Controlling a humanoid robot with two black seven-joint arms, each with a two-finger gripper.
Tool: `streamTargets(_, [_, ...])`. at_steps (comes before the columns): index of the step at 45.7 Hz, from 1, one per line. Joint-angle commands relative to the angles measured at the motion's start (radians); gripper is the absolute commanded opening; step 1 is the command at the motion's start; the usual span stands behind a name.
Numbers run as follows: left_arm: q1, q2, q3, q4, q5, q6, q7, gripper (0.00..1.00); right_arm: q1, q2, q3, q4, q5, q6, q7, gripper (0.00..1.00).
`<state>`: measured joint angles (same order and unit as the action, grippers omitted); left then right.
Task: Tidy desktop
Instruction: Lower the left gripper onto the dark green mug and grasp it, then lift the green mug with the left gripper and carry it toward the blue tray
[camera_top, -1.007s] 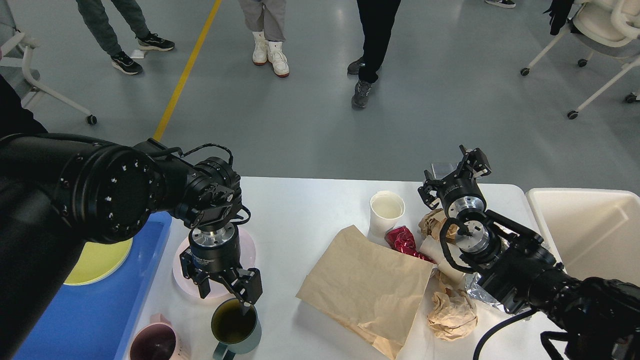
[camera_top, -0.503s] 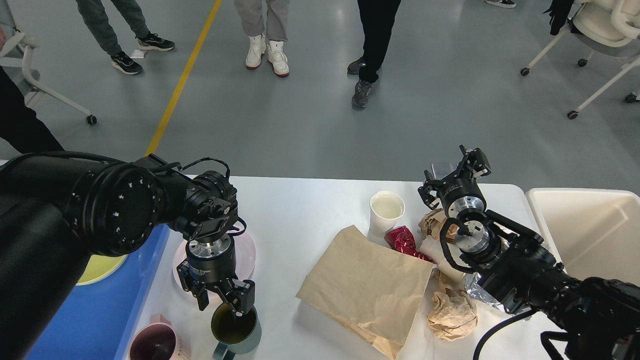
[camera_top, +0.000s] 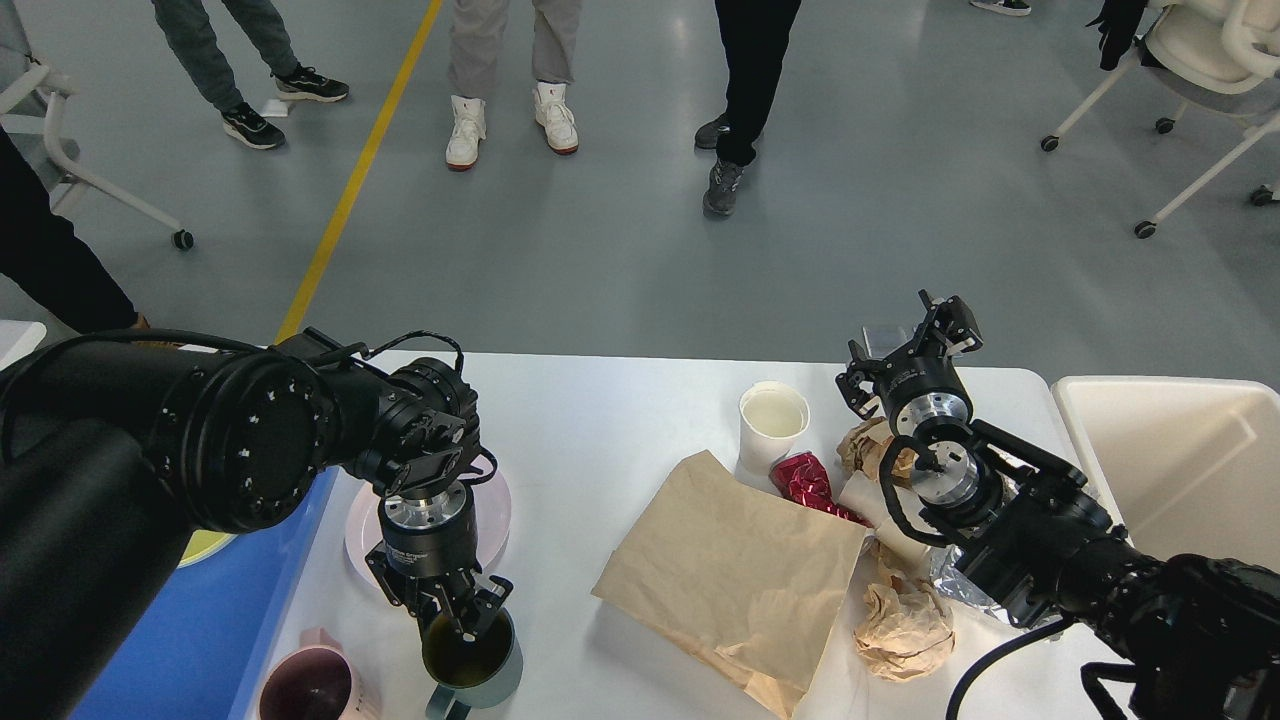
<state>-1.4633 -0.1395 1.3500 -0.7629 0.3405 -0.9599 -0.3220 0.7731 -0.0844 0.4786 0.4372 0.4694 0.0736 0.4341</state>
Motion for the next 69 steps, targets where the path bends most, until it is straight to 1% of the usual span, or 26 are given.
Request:
streamTargets(1, [0.008, 0.000, 0.001, -0.006, 0.000, 0.000, 0.000, 0.27, 0.000, 0.000, 0.000, 0.000, 0.000, 0.000, 0.000, 1.00])
streamTargets(8, [0.008, 0.000, 0.001, -0.007, 0.000, 0.000, 0.001, 0.16, 0.000, 0.000, 0.000, 0.000, 0.000, 0.000, 0.000, 1.00])
streamTargets(12, [0.006, 0.000, 0.001, -0.009, 0.000, 0.000, 0.000, 0.00, 0.000, 0.000, 0.000, 0.000, 0.000, 0.000, 0.000, 1.00])
streamTargets(13, [0.006, 0.000, 0.001, -0.009, 0.000, 0.000, 0.000, 0.00, 0.000, 0.000, 0.000, 0.000, 0.000, 0.000, 0.000, 1.00])
streamTargets(22, [-0.014, 0.000, -0.014, -0.012, -0.009, 0.000, -0.003, 0.00, 0.000, 0.000, 0.000, 0.000, 0.000, 0.000, 0.000, 1.00])
streamTargets(27, [-0.075, 0.000, -0.014, -0.018, -0.015, 0.000, -0.005, 0.00, 0.000, 0.000, 0.000, 0.000, 0.000, 0.000, 0.000, 1.00])
streamTargets(31, [-0.152, 0.006, -0.012, -0.047, -0.017, 0.000, -0.006, 0.00, 0.000, 0.000, 0.000, 0.000, 0.000, 0.000, 0.000, 1.00])
streamTargets(39, [-0.345, 0.026, -0.008, -0.134, -0.018, 0.000, -0.012, 0.00, 0.000, 0.000, 0.000, 0.000, 0.000, 0.000, 0.000, 1.00])
streamTargets(44, [-0.443, 0.064, -0.009, -0.156, -0.018, 0.000, -0.014, 0.00, 0.000, 0.000, 0.000, 0.000, 0.000, 0.000, 0.000, 1.00])
streamTargets(49, [-0.552, 0.097, 0.000, -0.225, -0.018, 0.000, -0.012, 0.00, 0.000, 0.000, 0.000, 0.000, 0.000, 0.000, 0.000, 1.00])
streamTargets(52, [-0.595, 0.115, 0.003, -0.249, -0.017, 0.000, -0.011, 0.00, 0.000, 0.000, 0.000, 0.000, 0.000, 0.000, 0.000, 1.00])
streamTargets(59, [-0.631, 0.159, 0.004, -0.262, -0.015, 0.000, -0.002, 0.00, 0.000, 0.000, 0.000, 0.000, 0.000, 0.000, 0.000, 1.00])
streamTargets(64, [-0.620, 0.192, 0.024, -0.260, -0.017, 0.000, -0.002, 0.00, 0.000, 0.000, 0.000, 0.000, 0.000, 0.000, 0.000, 1.00])
streamTargets(69, [-0.585, 0.265, 0.057, -0.247, -0.017, 0.000, -0.003, 0.00, 0.000, 0.000, 0.000, 0.000, 0.000, 0.000, 0.000, 1.00])
